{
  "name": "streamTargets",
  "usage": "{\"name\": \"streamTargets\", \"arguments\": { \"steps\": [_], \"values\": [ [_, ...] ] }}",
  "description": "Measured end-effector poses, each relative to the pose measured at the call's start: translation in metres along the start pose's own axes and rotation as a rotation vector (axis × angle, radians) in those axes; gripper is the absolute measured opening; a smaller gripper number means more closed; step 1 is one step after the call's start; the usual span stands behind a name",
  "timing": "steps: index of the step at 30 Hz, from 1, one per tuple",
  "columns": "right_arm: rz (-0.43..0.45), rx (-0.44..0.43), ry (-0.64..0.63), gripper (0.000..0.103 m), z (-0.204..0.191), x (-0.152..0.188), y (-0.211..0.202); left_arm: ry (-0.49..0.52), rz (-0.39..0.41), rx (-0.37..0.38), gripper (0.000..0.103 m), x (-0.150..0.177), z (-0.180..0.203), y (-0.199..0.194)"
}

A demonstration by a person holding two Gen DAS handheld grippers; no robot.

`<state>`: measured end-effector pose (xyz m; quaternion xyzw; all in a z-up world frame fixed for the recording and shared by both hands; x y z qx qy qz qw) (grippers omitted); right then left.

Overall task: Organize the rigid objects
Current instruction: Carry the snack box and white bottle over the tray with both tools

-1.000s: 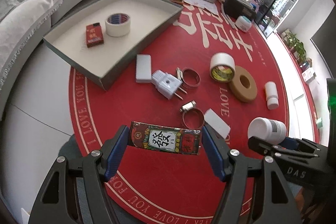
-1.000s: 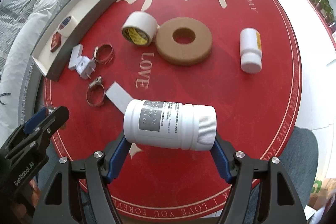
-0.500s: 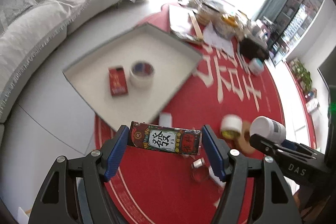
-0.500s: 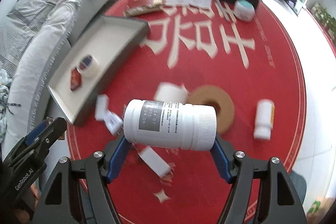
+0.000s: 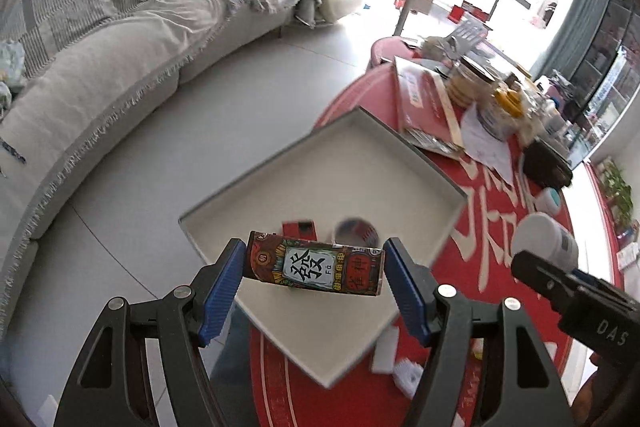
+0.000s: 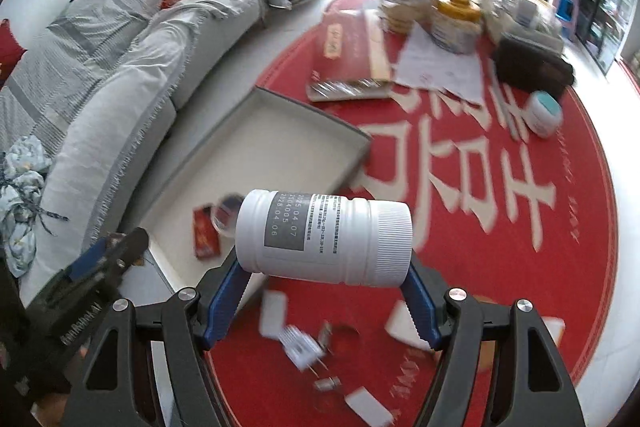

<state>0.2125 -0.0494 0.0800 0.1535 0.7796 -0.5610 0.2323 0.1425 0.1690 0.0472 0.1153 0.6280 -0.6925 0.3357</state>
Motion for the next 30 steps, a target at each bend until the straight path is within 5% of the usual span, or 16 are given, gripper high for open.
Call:
{"name": "streamTargets", "arguments": {
  "steps": [8, 30],
  "values": [
    [-0.030, -0.026, -0.002, 0.073, -0.016, -0.036, 0.048, -0.014, -0.012, -0.053, 0.073, -0.027, -0.001, 0.042],
    [-0.132, -0.026, 0.006, 0.073, -0.021, -0.054, 0.134, 0.002, -0.110, -0.137, 0.073, -0.041, -0.006, 0.130]
  ]
}}
Point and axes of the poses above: each gripper's, at about its wrist camera, not at the fingertips, and y roughly the way its jaws point, z to its right, x to its underside, the point moved 4 cm from there along y, roughly the way its jaws point, and after that the axes turned 2 degrees about x, right-handed, at the moved point
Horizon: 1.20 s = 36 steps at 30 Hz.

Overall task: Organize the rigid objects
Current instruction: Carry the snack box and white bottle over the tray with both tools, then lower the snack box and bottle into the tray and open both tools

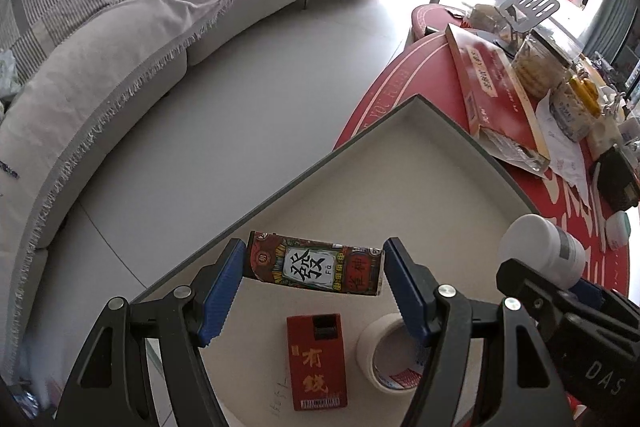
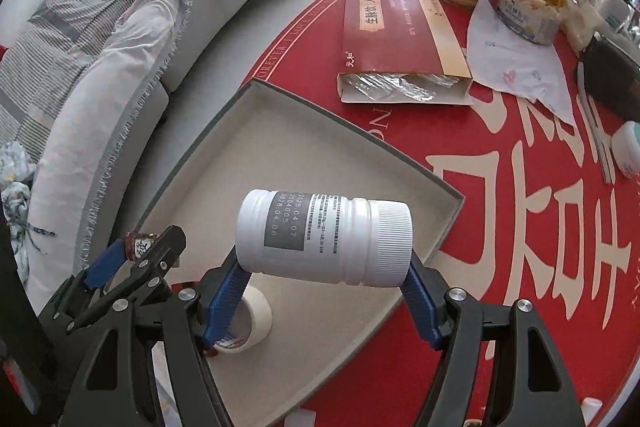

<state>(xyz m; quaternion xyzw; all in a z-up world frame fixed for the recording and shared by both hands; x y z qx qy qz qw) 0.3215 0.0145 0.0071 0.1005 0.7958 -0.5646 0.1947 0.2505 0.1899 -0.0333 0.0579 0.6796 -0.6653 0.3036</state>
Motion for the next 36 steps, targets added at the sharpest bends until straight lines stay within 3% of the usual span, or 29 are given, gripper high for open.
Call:
{"name": "streamTargets", "arguments": {
  "steps": [8, 11, 12, 14, 15, 17, 23, 31, 36],
  "values": [
    [-0.015, 0.030, -0.009, 0.073, 0.002, 0.000, 0.015, 0.021, -0.014, -0.006, 0.074, 0.002, 0.004, 0.011],
    [-0.027, 0.005, -0.019, 0.073, 0.003, 0.000, 0.017, 0.037, -0.005, -0.026, 0.076, 0.002, 0.005, 0.011],
    [-0.035, -0.004, -0.023, 0.076, 0.003, 0.000, 0.018, 0.037, -0.002, -0.037, 0.080, 0.002, 0.004, 0.010],
    [-0.028, 0.012, -0.020, 0.090, 0.007, -0.001, 0.015, 0.018, -0.009, -0.040, 0.087, 0.004, -0.003, 0.007],
    [-0.021, 0.012, -0.015, 0.103, 0.010, 0.000, 0.013, 0.010, -0.013, -0.029, 0.093, 0.004, -0.006, 0.007],
    [-0.012, -0.012, 0.009, 0.103, 0.015, 0.001, 0.006, 0.005, -0.009, -0.011, 0.103, 0.007, -0.010, 0.002],
    [-0.008, -0.040, 0.058, 0.103, 0.038, 0.017, -0.012, 0.056, 0.004, 0.030, 0.103, 0.026, -0.006, -0.022],
    [-0.025, -0.048, 0.204, 0.103, 0.096, 0.086, -0.054, 0.247, -0.032, 0.146, 0.103, 0.106, 0.043, -0.068],
    [-0.022, -0.040, 0.295, 0.103, 0.129, 0.143, -0.082, 0.239, -0.067, 0.218, 0.103, 0.163, 0.062, -0.091]
  ]
}}
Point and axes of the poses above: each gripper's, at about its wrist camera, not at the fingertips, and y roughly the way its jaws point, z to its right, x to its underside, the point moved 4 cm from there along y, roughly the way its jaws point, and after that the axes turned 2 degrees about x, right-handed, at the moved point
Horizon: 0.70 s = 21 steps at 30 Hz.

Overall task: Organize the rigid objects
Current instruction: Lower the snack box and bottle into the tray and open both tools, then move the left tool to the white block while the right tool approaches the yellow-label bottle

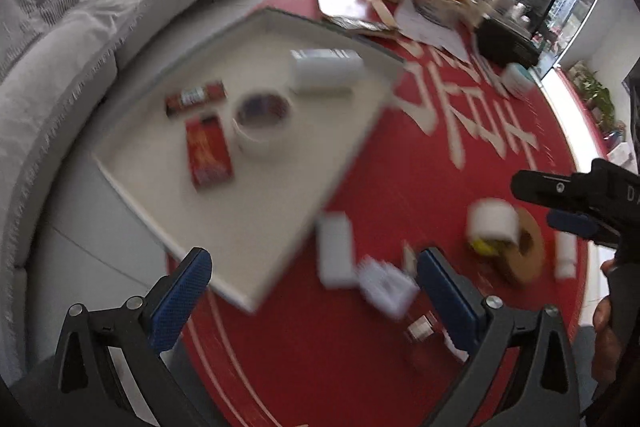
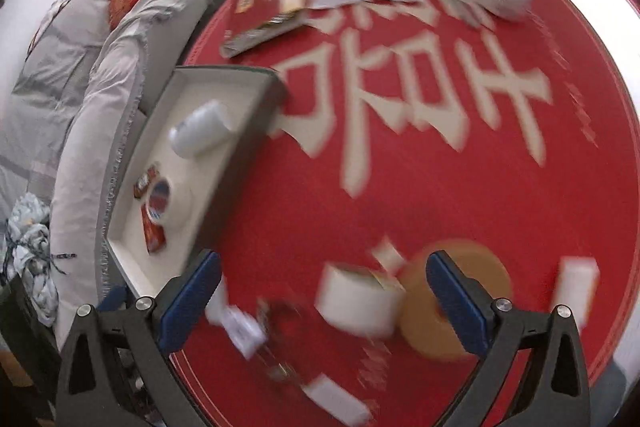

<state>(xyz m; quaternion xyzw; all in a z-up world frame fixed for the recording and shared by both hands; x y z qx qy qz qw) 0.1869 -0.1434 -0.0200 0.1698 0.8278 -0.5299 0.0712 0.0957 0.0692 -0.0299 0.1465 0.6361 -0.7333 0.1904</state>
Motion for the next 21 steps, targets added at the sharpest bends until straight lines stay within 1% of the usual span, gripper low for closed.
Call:
{"name": "streamTargets", "arguments": {
  "steps": [2, 4, 6, 8, 10, 16, 18, 21],
  "values": [
    [-0.011, 0.005, 0.040, 0.103, 0.018, 0.022, -0.007, -0.011, -0.022, 0.011, 0.103, 0.017, 0.004, 0.001],
    [-0.027, -0.003, 0.062, 0.103, 0.032, 0.038, -0.011, -0.016, -0.051, -0.010, 0.103, 0.029, 0.002, 0.007],
    [-0.045, -0.007, 0.073, 0.103, 0.039, 0.053, -0.012, -0.053, -0.074, -0.029, 0.103, 0.036, -0.009, 0.013],
    [-0.043, -0.003, 0.069, 0.103, 0.043, 0.064, -0.014, -0.104, -0.088, -0.055, 0.103, 0.035, -0.025, 0.019],
    [-0.037, 0.013, 0.060, 0.103, 0.048, 0.071, -0.015, -0.121, -0.081, -0.097, 0.103, 0.030, -0.037, 0.024],
    [-0.056, -0.002, 0.093, 0.103, 0.056, 0.081, -0.013, -0.096, -0.090, -0.195, 0.103, 0.018, -0.051, 0.049],
    [-0.058, 0.002, 0.083, 0.103, 0.055, 0.084, -0.013, -0.096, -0.086, -0.207, 0.103, 0.013, -0.053, 0.054],
    [-0.064, 0.005, 0.074, 0.103, 0.054, 0.089, -0.012, -0.099, -0.076, -0.200, 0.103, 0.002, -0.054, 0.059]
  ]
}}
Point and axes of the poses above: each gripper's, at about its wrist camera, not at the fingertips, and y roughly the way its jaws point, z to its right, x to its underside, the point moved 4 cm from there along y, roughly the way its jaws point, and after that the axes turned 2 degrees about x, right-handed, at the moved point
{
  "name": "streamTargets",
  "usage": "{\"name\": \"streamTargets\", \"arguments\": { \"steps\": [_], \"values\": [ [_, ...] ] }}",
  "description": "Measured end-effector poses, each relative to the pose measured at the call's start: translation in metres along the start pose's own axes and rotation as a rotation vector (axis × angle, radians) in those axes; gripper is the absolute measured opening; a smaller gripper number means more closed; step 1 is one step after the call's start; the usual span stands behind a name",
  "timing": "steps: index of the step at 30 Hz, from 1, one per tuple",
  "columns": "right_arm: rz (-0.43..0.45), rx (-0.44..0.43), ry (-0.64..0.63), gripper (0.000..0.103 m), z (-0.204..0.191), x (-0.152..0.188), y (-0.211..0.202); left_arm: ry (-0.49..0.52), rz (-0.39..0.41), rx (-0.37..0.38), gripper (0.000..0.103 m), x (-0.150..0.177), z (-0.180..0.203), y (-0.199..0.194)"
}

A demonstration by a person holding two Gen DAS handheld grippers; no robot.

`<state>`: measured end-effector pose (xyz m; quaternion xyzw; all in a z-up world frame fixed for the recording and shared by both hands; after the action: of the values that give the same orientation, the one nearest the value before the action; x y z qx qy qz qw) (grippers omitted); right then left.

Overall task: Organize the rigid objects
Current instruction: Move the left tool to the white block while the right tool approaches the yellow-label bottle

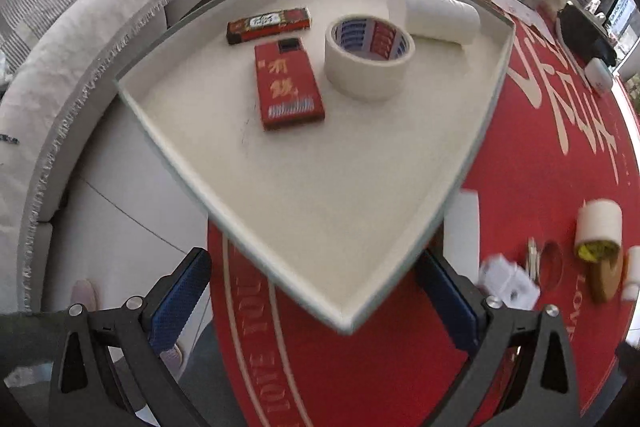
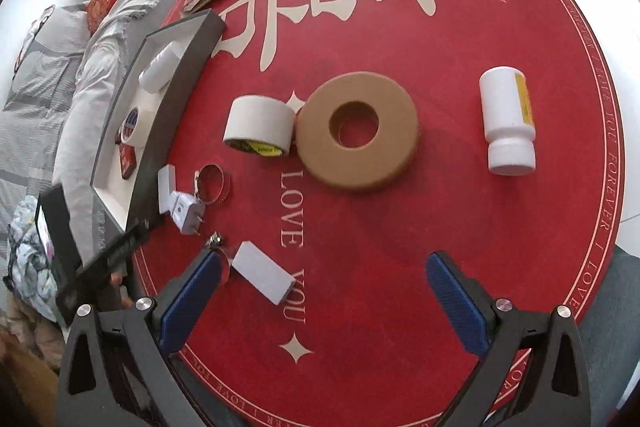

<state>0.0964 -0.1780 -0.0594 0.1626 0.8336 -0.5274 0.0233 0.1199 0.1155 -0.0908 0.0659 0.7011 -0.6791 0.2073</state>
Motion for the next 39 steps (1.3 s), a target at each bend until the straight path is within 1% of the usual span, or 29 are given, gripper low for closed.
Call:
{"name": "streamTargets", "arguments": {
  "steps": [3, 7, 9, 11, 15, 17, 20, 22, 24, 25, 26, 28, 31, 33, 35, 36, 38, 39],
  "values": [
    [-0.004, -0.003, 0.010, 0.103, 0.001, 0.002, 0.001, 0.017, 0.011, -0.008, 0.103, -0.012, 0.006, 0.005],
    [-0.010, -0.003, 0.012, 0.103, 0.002, 0.004, 0.002, 0.037, 0.026, 0.019, 0.103, -0.027, 0.014, 0.012],
    [-0.012, -0.003, 0.014, 0.103, 0.003, 0.005, 0.002, 0.043, 0.022, 0.015, 0.103, -0.027, 0.015, 0.012],
    [-0.013, -0.005, 0.020, 0.103, 0.004, 0.006, 0.002, 0.031, 0.007, 0.016, 0.103, -0.021, 0.013, 0.009],
    [-0.019, -0.015, 0.030, 0.103, 0.007, 0.006, 0.004, -0.028, -0.013, 0.042, 0.103, -0.002, 0.010, -0.002],
    [-0.027, -0.021, 0.031, 0.103, 0.007, 0.008, 0.006, -0.038, -0.026, 0.056, 0.103, 0.003, 0.013, -0.002],
    [-0.039, -0.026, 0.029, 0.103, 0.007, 0.012, 0.007, 0.020, -0.041, 0.031, 0.103, 0.013, 0.028, -0.002],
    [-0.037, -0.027, 0.030, 0.103, 0.008, 0.014, 0.005, 0.060, -0.052, 0.056, 0.103, 0.023, 0.037, -0.007],
    [-0.034, -0.028, 0.038, 0.103, 0.012, 0.015, 0.003, 0.089, -0.060, 0.101, 0.103, 0.038, 0.045, -0.015],
    [-0.032, -0.027, 0.042, 0.103, 0.014, 0.016, 0.002, 0.092, -0.053, 0.107, 0.103, 0.042, 0.047, -0.019],
    [-0.028, -0.024, 0.048, 0.103, 0.017, 0.016, 0.001, 0.097, -0.035, 0.097, 0.103, 0.044, 0.048, -0.025],
    [-0.021, -0.021, 0.061, 0.103, 0.022, 0.017, -0.001, 0.097, -0.004, 0.085, 0.103, 0.042, 0.051, -0.032],
    [-0.019, -0.016, 0.078, 0.103, 0.029, 0.018, -0.002, 0.079, -0.029, 0.116, 0.103, 0.035, 0.059, -0.027],
    [-0.021, -0.018, 0.085, 0.103, 0.032, 0.019, -0.003, 0.087, -0.029, 0.114, 0.103, 0.031, 0.066, -0.023],
    [-0.021, -0.020, 0.088, 0.103, 0.035, 0.021, -0.004, 0.097, -0.053, 0.131, 0.103, 0.032, 0.073, -0.016],
    [-0.022, -0.020, 0.087, 0.103, 0.035, 0.021, -0.004, 0.102, -0.060, 0.122, 0.103, 0.031, 0.075, -0.012],
    [-0.025, -0.018, 0.088, 0.103, 0.037, 0.022, -0.004, 0.145, -0.065, 0.065, 0.103, 0.032, 0.080, -0.008],
    [-0.026, -0.019, 0.088, 0.103, 0.037, 0.022, -0.005, 0.136, -0.063, 0.058, 0.103, 0.032, 0.078, -0.009]
  ]
}}
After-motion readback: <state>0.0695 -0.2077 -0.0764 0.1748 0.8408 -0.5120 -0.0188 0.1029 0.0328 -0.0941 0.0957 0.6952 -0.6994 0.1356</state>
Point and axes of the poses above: each gripper's, at about its wrist camera, not at the fingertips, and y roughly the way its jaws point, z to its right, x to its underside, the point moved 4 cm from there along y, roughly the way its jaws point, and after that the axes turned 2 degrees about x, right-handed, at the moved point
